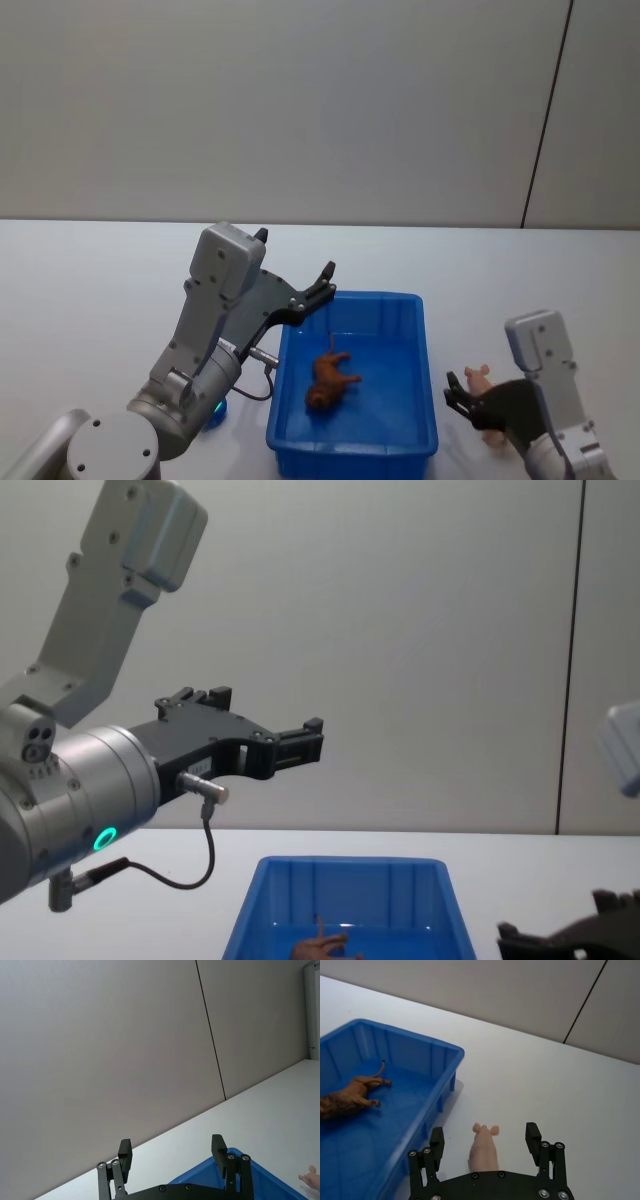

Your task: Pick up the two dolls from the table and place them into the box.

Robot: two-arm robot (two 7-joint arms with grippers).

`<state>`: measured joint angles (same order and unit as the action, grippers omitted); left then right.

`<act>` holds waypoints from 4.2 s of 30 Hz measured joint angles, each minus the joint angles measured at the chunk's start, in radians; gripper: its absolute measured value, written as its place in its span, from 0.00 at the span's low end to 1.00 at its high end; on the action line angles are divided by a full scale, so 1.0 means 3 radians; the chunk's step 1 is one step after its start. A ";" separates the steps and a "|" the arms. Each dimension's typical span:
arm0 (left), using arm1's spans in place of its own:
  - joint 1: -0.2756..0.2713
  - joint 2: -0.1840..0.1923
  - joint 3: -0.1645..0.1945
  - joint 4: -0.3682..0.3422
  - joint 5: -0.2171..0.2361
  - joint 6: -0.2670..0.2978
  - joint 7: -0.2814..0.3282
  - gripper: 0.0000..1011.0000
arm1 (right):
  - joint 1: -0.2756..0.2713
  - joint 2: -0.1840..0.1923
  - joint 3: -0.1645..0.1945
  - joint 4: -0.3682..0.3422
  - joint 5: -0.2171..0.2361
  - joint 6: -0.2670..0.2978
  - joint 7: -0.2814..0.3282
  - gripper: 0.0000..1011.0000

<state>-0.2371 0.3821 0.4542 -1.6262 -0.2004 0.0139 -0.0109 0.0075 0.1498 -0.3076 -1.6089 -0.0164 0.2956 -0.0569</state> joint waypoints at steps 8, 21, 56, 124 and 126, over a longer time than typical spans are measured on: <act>0.0000 0.0000 0.0000 0.0000 0.0000 0.0000 0.0000 0.99 | -0.0067 0.0032 0.0034 0.0003 0.0042 0.0096 -0.0051 0.99; 0.0000 0.0000 0.0000 0.0000 0.0000 0.0000 0.0000 0.99 | -0.0080 0.0035 0.0074 0.0200 0.0114 0.0090 -0.0022 0.94; 0.0000 0.0000 0.0000 0.0000 0.0000 0.0000 0.0000 0.99 | -0.0062 -0.0017 0.0096 0.0072 0.0132 -0.0335 0.0095 0.39; 0.0003 -0.0001 -0.0002 0.0000 0.0000 0.0003 0.0000 0.99 | -0.0048 -0.0068 0.0177 -0.0105 0.0019 -0.0493 -0.0315 0.99; 0.0006 -0.0001 -0.0003 -0.0002 -0.0001 0.0010 0.0002 0.99 | -0.0063 -0.0060 0.0182 -0.0121 0.0024 -0.0494 -0.0333 0.99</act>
<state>-0.2352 0.3819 0.4533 -1.6267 -0.2007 0.0168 -0.0104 -0.0115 0.1320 -0.2530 -1.6453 -0.0091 0.1475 -0.1569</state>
